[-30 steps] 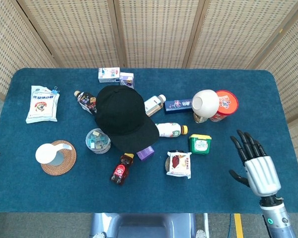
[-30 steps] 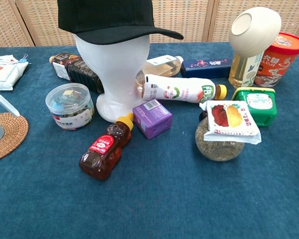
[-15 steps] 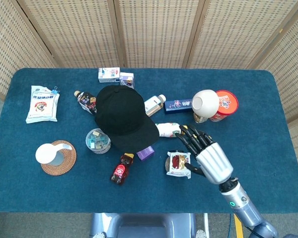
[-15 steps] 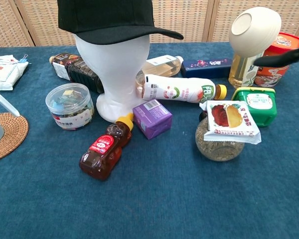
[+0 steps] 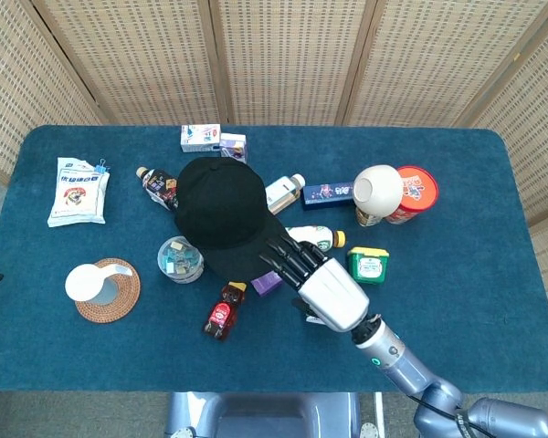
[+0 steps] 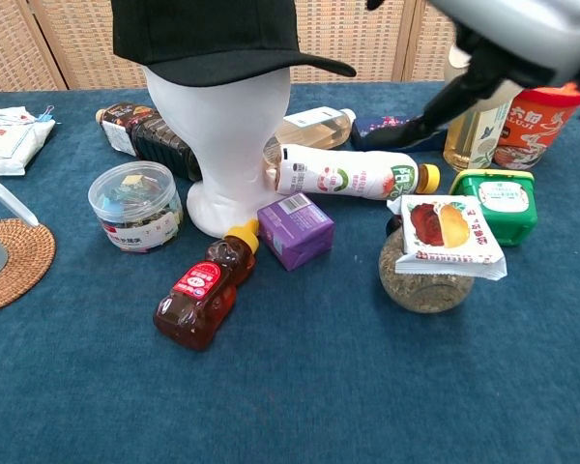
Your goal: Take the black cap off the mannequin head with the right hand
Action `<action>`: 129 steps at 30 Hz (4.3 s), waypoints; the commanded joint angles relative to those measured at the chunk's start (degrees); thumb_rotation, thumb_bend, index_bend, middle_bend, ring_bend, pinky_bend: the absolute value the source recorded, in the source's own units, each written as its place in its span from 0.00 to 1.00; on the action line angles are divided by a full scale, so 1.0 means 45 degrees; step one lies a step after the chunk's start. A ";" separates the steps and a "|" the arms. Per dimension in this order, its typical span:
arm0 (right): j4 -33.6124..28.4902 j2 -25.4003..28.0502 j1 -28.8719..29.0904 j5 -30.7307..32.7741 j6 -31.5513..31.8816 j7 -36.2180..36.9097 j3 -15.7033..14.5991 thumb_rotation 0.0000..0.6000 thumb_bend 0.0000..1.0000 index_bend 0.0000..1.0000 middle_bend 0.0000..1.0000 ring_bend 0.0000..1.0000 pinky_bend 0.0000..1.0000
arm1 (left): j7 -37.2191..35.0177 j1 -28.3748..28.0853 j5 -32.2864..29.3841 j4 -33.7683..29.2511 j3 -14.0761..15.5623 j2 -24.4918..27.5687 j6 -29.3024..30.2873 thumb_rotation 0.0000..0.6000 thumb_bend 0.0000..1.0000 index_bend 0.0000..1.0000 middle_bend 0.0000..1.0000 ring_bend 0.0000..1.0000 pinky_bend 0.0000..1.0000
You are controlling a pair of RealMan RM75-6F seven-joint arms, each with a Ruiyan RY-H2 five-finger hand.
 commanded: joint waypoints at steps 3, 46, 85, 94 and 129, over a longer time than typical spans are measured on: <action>0.1053 -0.0905 0.0688 0.0464 -0.0582 -0.0670 0.0292 1.00 0.00 0.06 0.10 0.09 0.28 | -0.0217 -0.0023 -0.0057 0.0080 -0.0012 0.0018 -0.0088 1.00 0.08 0.00 0.00 0.00 0.06; 0.7635 -0.4973 0.3439 -0.0606 0.2603 -0.0358 0.0445 1.00 0.49 0.51 0.56 0.58 0.71 | -0.1561 0.0208 -0.0663 0.1090 -0.0116 0.0176 -0.0248 1.00 0.08 0.00 0.00 0.00 0.06; 1.4618 -0.4692 0.7172 0.1866 0.3250 -0.0220 0.2504 1.00 0.58 0.64 0.71 0.71 0.85 | -0.2149 0.0200 -0.0332 0.1768 0.0005 -0.0246 -0.0412 1.00 0.08 0.00 0.00 0.00 0.06; 1.5583 -0.3431 0.5912 0.2098 0.3132 0.0191 0.1327 1.00 0.58 0.64 0.71 0.72 0.86 | -0.1954 0.0213 -0.0300 0.1684 0.0003 -0.0223 -0.0315 1.00 0.08 0.00 0.00 0.00 0.06; 0.8478 -0.0574 0.2839 0.1135 0.2943 0.0881 -0.2398 1.00 0.00 0.07 0.17 0.25 0.53 | -0.1207 0.0113 -0.0304 0.1013 0.0099 -0.0266 -0.0545 1.00 0.08 0.00 0.00 0.00 0.06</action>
